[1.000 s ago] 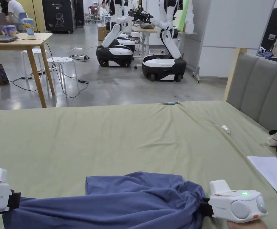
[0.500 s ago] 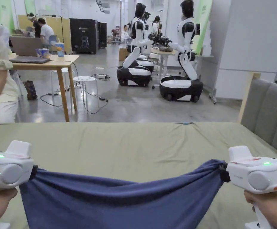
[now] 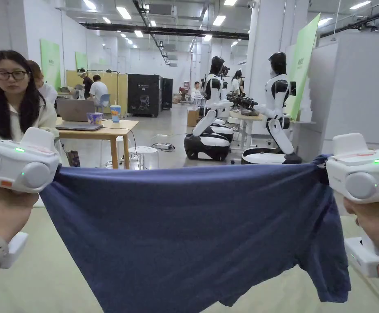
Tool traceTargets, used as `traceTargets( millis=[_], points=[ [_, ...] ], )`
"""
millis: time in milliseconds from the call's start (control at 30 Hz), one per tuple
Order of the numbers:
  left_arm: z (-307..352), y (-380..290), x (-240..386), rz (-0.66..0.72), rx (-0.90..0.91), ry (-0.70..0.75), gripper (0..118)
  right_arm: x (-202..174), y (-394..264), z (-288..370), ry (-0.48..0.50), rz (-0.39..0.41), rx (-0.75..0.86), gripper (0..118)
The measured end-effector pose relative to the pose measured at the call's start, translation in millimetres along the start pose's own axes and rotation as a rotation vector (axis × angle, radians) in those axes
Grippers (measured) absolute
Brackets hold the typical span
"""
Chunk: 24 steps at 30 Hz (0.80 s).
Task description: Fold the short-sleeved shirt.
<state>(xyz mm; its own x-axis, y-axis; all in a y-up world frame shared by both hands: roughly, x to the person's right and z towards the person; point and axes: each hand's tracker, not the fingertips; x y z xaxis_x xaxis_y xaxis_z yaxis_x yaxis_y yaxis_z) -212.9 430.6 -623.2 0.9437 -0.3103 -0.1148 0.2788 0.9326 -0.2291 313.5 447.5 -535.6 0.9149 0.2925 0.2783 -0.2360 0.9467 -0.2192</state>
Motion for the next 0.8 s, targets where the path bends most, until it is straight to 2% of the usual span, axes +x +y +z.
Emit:
traceTargets(
  millis=[200,367,667,800],
  points=[
    [-16,58,-12,0.012,0.083,0.034,0,4,52,-17,-0.026,0.004,0.060,9],
    [-35,69,-13,0.013,0.104,0.046,0,-1,56,-32,-0.028,0.009,0.067,9],
    [-85,-32,30,0.019,-0.063,0.006,0,-42,-50,-83,-0.005,-0.008,-0.083,9],
    [-85,-64,44,0.039,-0.090,-0.012,0,-52,-91,-91,0.010,0.002,-0.151,9]
  ],
)
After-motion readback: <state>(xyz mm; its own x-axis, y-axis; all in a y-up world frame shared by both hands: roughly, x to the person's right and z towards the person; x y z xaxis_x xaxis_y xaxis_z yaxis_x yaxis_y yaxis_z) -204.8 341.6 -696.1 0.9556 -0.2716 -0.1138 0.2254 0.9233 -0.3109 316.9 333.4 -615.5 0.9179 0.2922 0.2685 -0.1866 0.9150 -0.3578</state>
